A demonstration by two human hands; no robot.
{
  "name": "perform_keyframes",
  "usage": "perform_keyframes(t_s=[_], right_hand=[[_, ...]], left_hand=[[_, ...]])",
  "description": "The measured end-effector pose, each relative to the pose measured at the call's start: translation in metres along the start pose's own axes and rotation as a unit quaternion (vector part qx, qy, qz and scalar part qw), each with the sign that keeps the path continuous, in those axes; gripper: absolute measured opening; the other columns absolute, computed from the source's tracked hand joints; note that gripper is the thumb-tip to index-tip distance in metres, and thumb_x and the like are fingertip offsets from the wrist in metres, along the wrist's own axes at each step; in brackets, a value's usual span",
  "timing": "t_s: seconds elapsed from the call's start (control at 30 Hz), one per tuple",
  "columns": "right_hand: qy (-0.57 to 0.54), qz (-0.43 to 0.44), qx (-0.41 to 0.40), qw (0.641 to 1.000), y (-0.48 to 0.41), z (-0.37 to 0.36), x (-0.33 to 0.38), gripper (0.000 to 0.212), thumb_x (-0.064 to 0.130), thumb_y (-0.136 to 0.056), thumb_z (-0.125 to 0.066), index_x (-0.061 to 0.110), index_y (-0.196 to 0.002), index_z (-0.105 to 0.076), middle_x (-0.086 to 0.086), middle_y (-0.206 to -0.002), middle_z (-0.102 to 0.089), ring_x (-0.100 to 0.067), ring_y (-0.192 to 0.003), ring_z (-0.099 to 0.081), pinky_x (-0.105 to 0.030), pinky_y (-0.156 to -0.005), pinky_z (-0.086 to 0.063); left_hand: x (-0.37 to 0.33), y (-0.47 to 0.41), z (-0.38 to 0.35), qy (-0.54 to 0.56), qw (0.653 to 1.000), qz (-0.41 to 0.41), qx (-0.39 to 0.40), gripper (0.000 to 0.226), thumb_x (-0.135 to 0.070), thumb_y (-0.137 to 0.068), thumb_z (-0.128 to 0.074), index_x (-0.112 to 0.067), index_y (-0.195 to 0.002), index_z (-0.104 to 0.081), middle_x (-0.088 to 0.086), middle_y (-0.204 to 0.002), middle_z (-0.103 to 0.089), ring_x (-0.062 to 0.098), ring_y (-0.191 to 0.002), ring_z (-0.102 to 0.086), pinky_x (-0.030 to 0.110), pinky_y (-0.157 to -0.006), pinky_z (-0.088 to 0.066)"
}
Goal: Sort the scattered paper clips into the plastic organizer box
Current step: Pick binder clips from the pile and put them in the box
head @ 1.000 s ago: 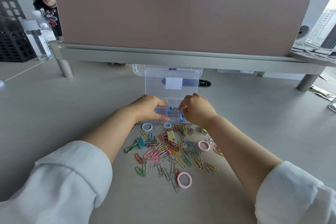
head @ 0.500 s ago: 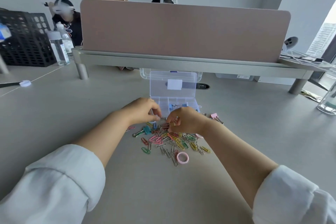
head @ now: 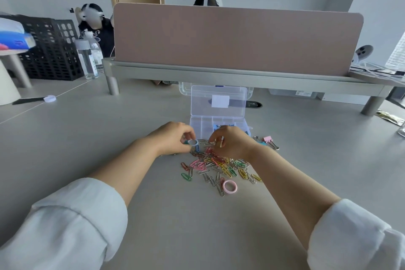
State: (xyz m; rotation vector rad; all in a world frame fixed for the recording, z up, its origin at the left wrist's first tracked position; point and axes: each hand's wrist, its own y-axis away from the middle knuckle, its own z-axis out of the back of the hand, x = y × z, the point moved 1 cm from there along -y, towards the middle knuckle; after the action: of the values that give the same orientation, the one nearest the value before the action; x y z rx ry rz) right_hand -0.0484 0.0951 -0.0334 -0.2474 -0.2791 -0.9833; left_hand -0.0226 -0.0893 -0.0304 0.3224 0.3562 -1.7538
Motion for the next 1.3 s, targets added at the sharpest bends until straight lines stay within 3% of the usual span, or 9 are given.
perform_keyframes(t_s=[0.13, 0.23, 0.3, 0.43, 0.63, 0.73, 0.93, 1.07, 1.3], right_hand=[[-0.010, 0.015, -0.015, 1.000, -0.003, -0.002, -0.006, 0.030, 0.018, -0.080, -0.060, 0.015, -0.108, -0.066, 0.004, -0.092, -0.048, -0.014, -0.081, -0.049, -0.023, -0.071, -0.039], [-0.031, 0.014, -0.031, 0.999, -0.005, -0.003, -0.014, 0.025, 0.017, -0.078, -0.061, 0.011, -0.101, -0.068, 0.002, -0.089, -0.048, -0.015, -0.078, -0.048, -0.021, -0.068, -0.039], [-0.041, 0.015, -0.046, 0.998, -0.006, -0.002, -0.022, 0.019, 0.013, -0.076, -0.060, 0.008, -0.092, -0.069, 0.000, -0.086, -0.050, -0.018, -0.076, -0.050, -0.028, -0.071, -0.044], [-0.042, 0.002, -0.086, 0.995, -0.011, 0.007, -0.040, 0.018, 0.012, -0.076, -0.061, 0.005, -0.091, -0.068, -0.006, -0.087, -0.055, -0.024, -0.075, -0.053, -0.032, -0.074, -0.047], [-0.052, -0.021, -0.134, 0.989, -0.026, 0.021, -0.061, 0.020, 0.012, -0.078, -0.060, 0.005, -0.096, -0.067, -0.010, -0.093, -0.060, -0.020, -0.071, -0.051, -0.027, -0.070, -0.044], [-0.050, -0.044, -0.141, 0.988, -0.037, 0.023, -0.072, 0.024, 0.013, -0.079, -0.058, 0.006, -0.100, -0.067, -0.005, -0.093, -0.055, -0.019, -0.072, -0.051, -0.029, -0.071, -0.045], [-0.053, -0.083, -0.174, 0.980, -0.053, 0.021, -0.092, 0.028, 0.008, -0.081, -0.055, 0.008, -0.107, -0.063, -0.009, -0.103, -0.060, -0.020, -0.078, -0.054, -0.032, -0.076, -0.049], [-0.053, -0.047, -0.153, 0.986, -0.059, 0.016, -0.094, 0.023, 0.003, -0.081, -0.054, 0.008, -0.100, -0.064, -0.013, -0.102, -0.062, -0.030, -0.089, -0.059, -0.039, -0.080, -0.053], [-0.051, -0.042, -0.156, 0.985, -0.063, 0.009, -0.097, 0.020, 0.006, -0.082, -0.054, 0.009, -0.095, -0.068, -0.012, -0.099, -0.066, -0.029, -0.096, -0.056, -0.040, -0.083, -0.051]], left_hand=[[0.001, -0.010, 0.000, 0.094, 0.995, 0.011, -0.028, 0.020, -0.016, -0.083, -0.057, -0.025, -0.096, -0.068, -0.002, -0.099, -0.064, 0.009, -0.076, -0.056, 0.024, -0.073, -0.042], [-0.001, -0.016, -0.003, 0.114, 0.993, 0.024, -0.030, 0.019, -0.017, -0.086, -0.055, -0.025, -0.089, -0.071, 0.011, -0.100, -0.070, 0.023, -0.077, -0.060, 0.028, -0.073, -0.045], [-0.004, -0.023, -0.005, 0.140, 0.989, 0.022, -0.052, 0.016, -0.017, -0.086, -0.055, -0.021, -0.089, -0.070, 0.015, -0.099, -0.069, 0.023, -0.077, -0.056, 0.026, -0.068, -0.044], [-0.013, -0.046, -0.008, 0.186, 0.977, 0.006, -0.108, 0.016, -0.015, -0.091, -0.050, -0.012, -0.096, -0.066, 0.004, -0.098, -0.063, 0.014, -0.085, -0.054, 0.016, -0.066, -0.040], [-0.025, -0.087, -0.010, 0.212, 0.970, -0.019, -0.120, 0.005, -0.018, -0.090, -0.055, -0.014, -0.088, -0.055, -0.001, -0.090, -0.060, 0.015, -0.087, -0.055, 0.025, -0.076, -0.040], [-0.027, -0.103, -0.012, 0.198, 0.972, -0.022, -0.123, 0.010, -0.015, -0.082, -0.066, -0.014, -0.083, -0.056, -0.001, -0.088, -0.061, 0.011, -0.079, -0.056, 0.030, -0.079, -0.046], [-0.014, -0.127, -0.024, 0.153, 0.981, -0.024, -0.114, 0.015, -0.016, -0.072, -0.076, -0.014, -0.076, -0.062, 0.005, -0.099, -0.067, 0.013, -0.087, -0.061, 0.027, -0.085, -0.049], [-0.010, -0.133, -0.030, 0.097, 0.987, -0.072, -0.103, 0.014, -0.016, -0.075, -0.074, -0.009, -0.086, -0.069, 0.005, -0.095, -0.067, 0.015, -0.089, -0.061, 0.033, -0.088, -0.051], [-0.011, -0.131, -0.032, 0.001, 0.990, -0.104, -0.091, 0.022, -0.025, -0.084, -0.063, -0.010, -0.099, -0.071, 0.003, -0.111, -0.068, 0.021, -0.102, -0.060, 0.033, -0.091, -0.048]])
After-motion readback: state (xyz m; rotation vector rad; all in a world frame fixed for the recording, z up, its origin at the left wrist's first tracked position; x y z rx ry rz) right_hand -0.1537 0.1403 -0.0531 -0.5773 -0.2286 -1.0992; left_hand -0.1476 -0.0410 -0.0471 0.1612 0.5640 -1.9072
